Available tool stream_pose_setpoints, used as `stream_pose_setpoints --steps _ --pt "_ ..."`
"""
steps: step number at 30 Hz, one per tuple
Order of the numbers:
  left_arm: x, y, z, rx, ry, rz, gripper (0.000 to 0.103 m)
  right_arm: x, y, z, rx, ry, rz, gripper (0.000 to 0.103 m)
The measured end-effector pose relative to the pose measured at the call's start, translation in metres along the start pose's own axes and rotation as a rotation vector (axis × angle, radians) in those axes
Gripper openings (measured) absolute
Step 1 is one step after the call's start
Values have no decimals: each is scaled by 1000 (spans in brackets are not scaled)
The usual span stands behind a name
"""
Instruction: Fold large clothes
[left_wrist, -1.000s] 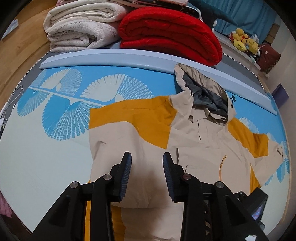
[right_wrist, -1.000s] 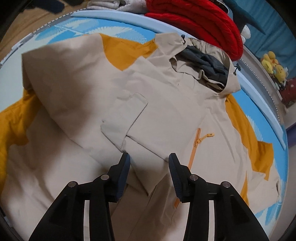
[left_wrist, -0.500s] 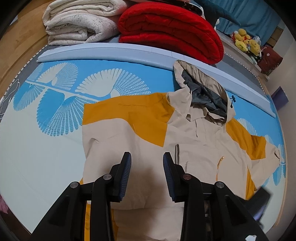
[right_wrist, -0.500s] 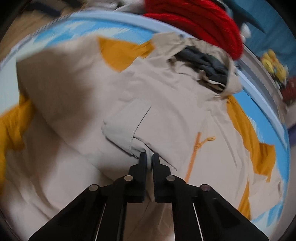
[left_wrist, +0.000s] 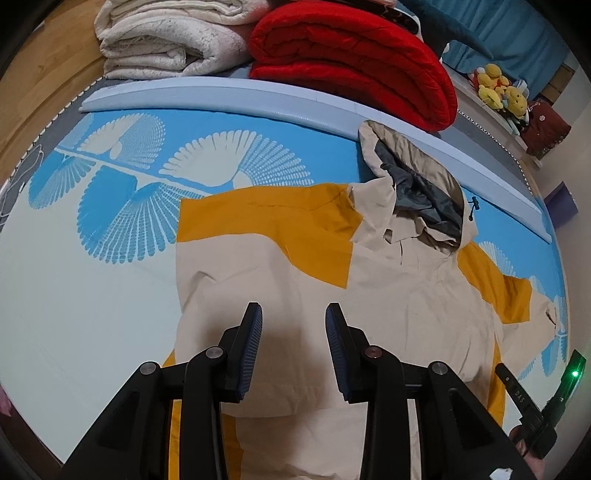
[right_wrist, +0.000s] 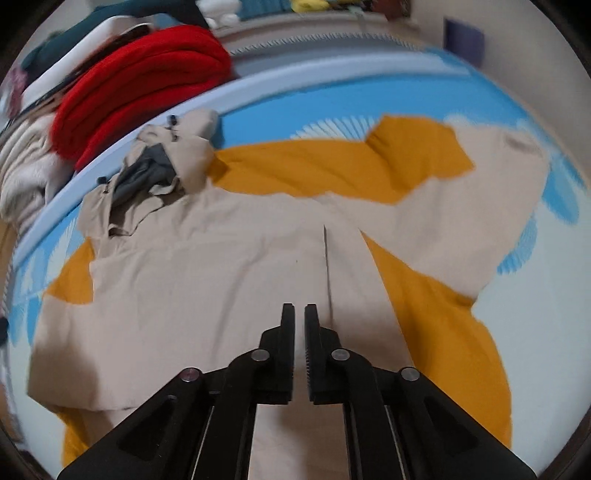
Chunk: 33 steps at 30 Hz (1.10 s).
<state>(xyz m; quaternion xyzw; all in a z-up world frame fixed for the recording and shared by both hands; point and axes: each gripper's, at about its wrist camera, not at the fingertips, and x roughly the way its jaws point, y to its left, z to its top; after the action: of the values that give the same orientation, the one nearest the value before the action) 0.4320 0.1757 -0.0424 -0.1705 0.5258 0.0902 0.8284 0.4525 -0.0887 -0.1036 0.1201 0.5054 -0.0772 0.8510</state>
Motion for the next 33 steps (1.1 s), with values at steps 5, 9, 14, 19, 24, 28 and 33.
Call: stream_pose_setpoints --steps 5,9,14,19,24,28,33 --pt "5 4 2 -30 12 -5 32 11 -8 0 41 73 140 56" --pt "7 5 5 -45 14 -7 32 41 -25 -6 204 202 259 56" --pt "8 10 7 -47 15 -1 32 77 -49 -17 396 317 299 33" --pt "8 25 11 -68 16 10 32 62 -56 -9 411 245 317 12" --pt "16 34 8 -89 43 6 32 3 -75 21 346 -12 134 10" --pt "34 28 -3 -66 100 -16 32 15 -100 24 414 39 89 11" --pt "60 20 -18 -36 179 -33 32 22 -107 16 449 97 76 17"
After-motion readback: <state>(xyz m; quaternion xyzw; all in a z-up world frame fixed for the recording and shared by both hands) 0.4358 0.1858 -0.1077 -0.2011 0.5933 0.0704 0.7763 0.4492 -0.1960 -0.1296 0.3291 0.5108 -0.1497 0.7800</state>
